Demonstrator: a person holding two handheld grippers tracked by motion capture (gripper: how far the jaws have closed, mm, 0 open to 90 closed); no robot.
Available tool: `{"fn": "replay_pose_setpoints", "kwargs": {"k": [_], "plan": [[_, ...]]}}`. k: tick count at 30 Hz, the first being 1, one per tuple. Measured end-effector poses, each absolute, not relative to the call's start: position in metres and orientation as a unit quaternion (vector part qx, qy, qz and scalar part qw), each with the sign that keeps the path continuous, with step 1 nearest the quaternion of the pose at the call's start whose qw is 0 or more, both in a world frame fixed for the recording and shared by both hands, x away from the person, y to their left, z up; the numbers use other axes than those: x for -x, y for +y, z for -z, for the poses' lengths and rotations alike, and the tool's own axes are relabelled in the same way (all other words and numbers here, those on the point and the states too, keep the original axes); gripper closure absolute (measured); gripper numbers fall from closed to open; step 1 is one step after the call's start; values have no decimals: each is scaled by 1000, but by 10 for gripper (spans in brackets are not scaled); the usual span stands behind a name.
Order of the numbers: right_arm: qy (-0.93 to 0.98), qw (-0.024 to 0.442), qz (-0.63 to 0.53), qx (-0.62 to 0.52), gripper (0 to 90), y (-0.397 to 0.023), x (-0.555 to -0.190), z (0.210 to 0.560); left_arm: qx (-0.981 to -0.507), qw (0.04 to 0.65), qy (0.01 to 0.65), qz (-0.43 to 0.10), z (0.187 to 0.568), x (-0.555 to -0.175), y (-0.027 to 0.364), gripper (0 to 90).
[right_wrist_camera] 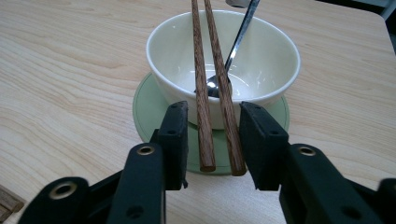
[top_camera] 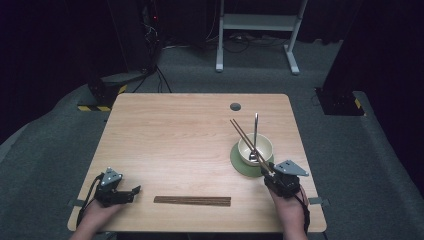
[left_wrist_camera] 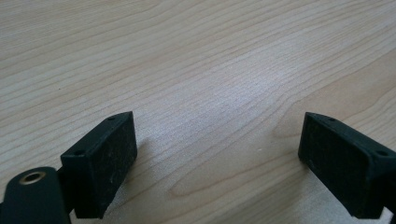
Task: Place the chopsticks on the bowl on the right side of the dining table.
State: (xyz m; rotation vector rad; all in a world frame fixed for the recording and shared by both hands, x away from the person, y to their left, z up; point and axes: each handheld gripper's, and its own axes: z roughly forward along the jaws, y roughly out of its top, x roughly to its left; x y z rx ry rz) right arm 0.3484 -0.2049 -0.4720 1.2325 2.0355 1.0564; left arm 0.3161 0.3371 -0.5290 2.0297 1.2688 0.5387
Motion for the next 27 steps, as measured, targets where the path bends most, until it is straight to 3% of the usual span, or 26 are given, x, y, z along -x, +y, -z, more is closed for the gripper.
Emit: {"fn": "replay_pose_setpoints", "kwargs": {"k": [11, 27], "plan": [[759, 270, -386, -450, 751, -200, -351, 474, -779, 337, 487, -208, 529, -316, 337, 117], [764, 257, -392, -444, 761, -201, -349, 475, -779, 337, 486, -208, 529, -316, 337, 117]]}}
